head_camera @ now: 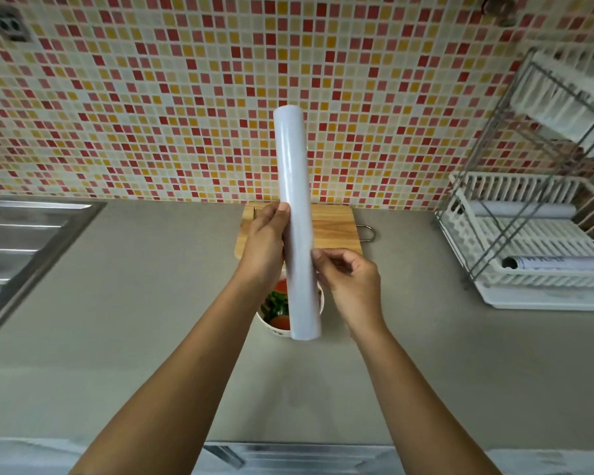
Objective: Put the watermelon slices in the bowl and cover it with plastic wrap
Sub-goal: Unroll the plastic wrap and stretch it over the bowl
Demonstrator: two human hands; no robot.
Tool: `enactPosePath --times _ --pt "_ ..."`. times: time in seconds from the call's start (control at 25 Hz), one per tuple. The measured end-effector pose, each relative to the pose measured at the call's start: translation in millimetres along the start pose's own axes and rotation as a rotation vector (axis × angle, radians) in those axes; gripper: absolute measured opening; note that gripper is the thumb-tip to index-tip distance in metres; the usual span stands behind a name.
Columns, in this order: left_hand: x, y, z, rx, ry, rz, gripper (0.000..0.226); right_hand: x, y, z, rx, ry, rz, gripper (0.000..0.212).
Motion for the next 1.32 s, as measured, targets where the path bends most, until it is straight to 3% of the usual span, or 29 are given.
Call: enactPosePath --times 0.16,0.36,0.48,0.68,0.88,1.12,1.24,1.32 --pt "-7.0 -1.9 5.2 -0.015 -0.126 -0.064 0.038 -2.7 -6.4 -12.3 0.0 0.082 -0.003 0.012" --pt "-21.1 -7.4 3.9 0.053 -0.192 -0.117 0.041 -13.3 -16.0 -24.9 0.054 -0.116 -0.156 0.015" --pt "-25.0 -8.0 3.6 0.079 -0.188 -0.15 0.042 5.2 -30.4 -17.6 0.018 -0.183 -0.059 0.011" --pt "-21.7 -8.7 4.9 0.081 -0.062 -0.119 0.042 38.7 -53.4 -21.7 0.182 -0.015 0.096 0.016" --pt "-17.5 -9.5 10.6 0.095 -0.041 -0.134 0.034 38.4 -50.9 -19.2 0.119 0.03 0.201 0.016" --pt "-10.5 -5.6 10.6 0.105 -0.072 -0.161 0.041 38.4 -48.6 -22.5 0.097 -0.037 0.162 0.008" --pt "-9.3 -1.7 10.4 0.113 -0.087 -0.167 0.031 34.7 -53.4 -18.2 0.043 0.064 0.164 0.008" --pt "-10.5 2.8 7.2 0.137 -0.103 -0.167 0.024 27.5 -52.8 -20.1 0.013 -0.009 0.067 0.006"
Point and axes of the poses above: each hand's wrist, its own y-axis away from the middle knuckle, its own z-axis out of the back of the hand, x = y × z, the point moved 5 cm from there along -y, towards the middle knuckle, and after that the axes turned 10 degrees about y, right-handed, at the moved point
